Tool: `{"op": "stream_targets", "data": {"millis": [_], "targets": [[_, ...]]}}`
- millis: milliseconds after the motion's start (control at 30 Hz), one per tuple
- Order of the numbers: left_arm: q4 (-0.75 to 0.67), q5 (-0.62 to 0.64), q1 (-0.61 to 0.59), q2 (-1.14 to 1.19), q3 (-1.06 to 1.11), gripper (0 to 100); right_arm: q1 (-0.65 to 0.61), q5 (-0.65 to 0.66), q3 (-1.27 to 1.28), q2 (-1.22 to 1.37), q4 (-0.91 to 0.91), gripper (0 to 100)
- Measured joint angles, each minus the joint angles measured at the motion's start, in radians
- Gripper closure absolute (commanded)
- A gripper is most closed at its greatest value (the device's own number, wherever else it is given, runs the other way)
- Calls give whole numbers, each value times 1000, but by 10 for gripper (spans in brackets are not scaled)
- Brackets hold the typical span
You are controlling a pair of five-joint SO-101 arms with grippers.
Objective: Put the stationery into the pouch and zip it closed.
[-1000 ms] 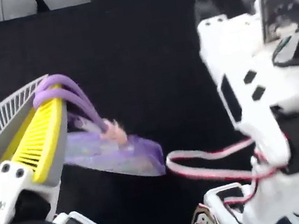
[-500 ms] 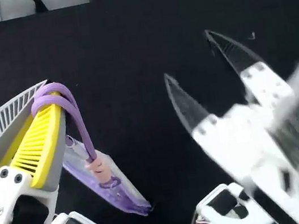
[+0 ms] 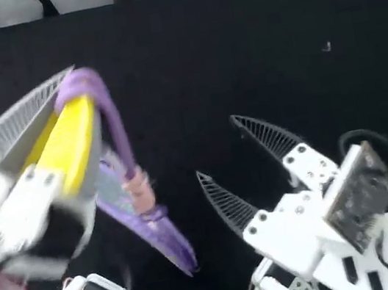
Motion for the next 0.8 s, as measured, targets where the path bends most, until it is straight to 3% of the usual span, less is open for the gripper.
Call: {"op": "stream_targets", "data": {"millis": [133, 367, 800], "targets": [[-155, 0, -100, 11, 172, 971, -11, -37, 164, -103, -81, 754], [-307, 43, -120, 6, 245, 971, -129, -18, 442, -259, -236, 757], [-325, 49, -129, 15, 249, 970, -137, -11, 594, -319, -290, 755]]}}
